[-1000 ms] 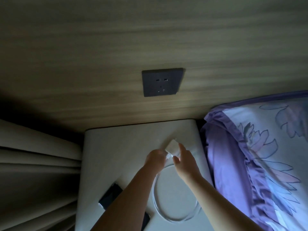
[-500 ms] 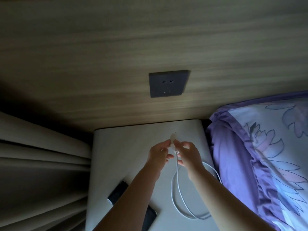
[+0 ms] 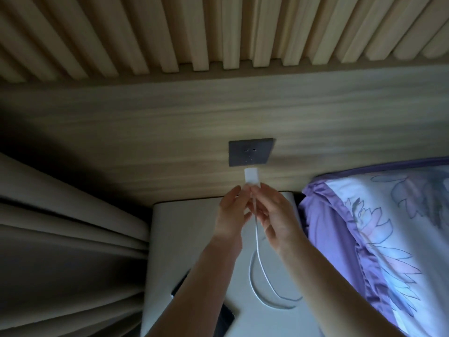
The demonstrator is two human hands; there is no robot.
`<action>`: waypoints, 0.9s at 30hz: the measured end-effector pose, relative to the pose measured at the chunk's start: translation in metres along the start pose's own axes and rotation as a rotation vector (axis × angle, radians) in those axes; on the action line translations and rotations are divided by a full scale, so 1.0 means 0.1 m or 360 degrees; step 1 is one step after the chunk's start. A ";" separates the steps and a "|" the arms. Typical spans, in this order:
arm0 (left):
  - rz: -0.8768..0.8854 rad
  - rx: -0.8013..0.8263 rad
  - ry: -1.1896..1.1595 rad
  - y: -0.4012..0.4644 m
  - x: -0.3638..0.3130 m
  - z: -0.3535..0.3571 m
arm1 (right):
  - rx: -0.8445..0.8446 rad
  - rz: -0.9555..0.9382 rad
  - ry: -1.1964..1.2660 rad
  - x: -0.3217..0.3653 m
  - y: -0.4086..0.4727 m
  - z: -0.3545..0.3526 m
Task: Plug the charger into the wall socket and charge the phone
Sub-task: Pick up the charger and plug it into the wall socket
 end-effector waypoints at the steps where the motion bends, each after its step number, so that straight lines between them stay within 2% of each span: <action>1: -0.0004 0.0047 -0.0015 0.00 -0.06 0.03 | 0.0025 -0.0027 0.0007 0.08 0.00 0.05; 7: -0.0108 0.0071 -0.0081 0.07 -0.26 0.07 | -0.0076 0.0036 0.0016 0.33 0.00 0.13; 16: -0.0247 0.0242 -0.0235 -0.16 0.01 0.15 | -0.0291 0.0118 -0.0342 0.27 0.00 0.02; 19: -0.0294 0.0203 -0.0147 -0.29 0.17 0.12 | -0.0416 0.0073 -0.0373 0.30 0.03 -0.01; 22: -0.0298 0.0165 0.0021 -0.43 0.34 0.06 | -0.0426 0.0050 -0.0373 0.29 0.05 0.01; 27: -0.0260 0.0093 -0.0031 -0.53 0.37 -0.01 | -0.0434 0.0012 -0.0253 0.29 0.04 0.02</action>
Point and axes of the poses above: each hand's wrist, its own y-axis towards the middle knuckle, its own z-axis out of the palm, x = y × z, the point moved 10 cm from there along y, towards the middle knuckle, and after that the axes turned 6 degrees about y, right-handed, at the moved point
